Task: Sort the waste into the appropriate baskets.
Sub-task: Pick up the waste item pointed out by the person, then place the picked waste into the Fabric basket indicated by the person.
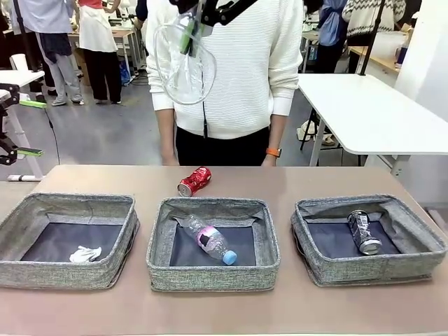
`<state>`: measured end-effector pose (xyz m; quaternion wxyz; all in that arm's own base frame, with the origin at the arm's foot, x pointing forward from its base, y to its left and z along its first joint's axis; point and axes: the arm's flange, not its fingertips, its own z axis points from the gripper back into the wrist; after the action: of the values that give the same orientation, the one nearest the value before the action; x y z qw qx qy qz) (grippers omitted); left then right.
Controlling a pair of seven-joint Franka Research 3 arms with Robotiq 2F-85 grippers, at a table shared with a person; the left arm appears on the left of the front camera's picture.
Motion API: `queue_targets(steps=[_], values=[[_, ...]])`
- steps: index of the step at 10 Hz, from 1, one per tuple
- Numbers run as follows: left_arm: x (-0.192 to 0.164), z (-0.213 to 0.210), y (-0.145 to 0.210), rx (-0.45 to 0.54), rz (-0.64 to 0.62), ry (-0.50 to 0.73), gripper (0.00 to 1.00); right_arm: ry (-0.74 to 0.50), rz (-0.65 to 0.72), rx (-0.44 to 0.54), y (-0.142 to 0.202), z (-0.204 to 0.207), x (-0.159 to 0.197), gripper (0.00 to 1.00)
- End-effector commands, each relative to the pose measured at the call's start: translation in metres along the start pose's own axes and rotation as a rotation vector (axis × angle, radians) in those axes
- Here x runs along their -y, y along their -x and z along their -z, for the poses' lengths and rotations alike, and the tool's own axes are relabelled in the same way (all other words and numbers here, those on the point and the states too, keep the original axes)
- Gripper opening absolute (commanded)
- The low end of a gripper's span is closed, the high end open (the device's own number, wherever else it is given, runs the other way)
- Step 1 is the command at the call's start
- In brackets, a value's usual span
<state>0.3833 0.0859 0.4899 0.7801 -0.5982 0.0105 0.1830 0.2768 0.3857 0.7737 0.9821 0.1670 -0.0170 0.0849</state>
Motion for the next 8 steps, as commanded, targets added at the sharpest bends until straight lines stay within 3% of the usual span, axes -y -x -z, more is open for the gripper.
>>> queue_targets(steps=[1,8], values=[[0.0007,-0.0013,0.0025,0.002,-0.001,-0.008,1.0,-0.009,0.001,0.005,0.0016,-0.0007,-0.0009,0.04],[0.0007,-0.0013,0.0025,0.002,-0.001,-0.008,1.0,-0.009,0.001,0.005,0.0016,-0.0007,-0.0009,0.04]])
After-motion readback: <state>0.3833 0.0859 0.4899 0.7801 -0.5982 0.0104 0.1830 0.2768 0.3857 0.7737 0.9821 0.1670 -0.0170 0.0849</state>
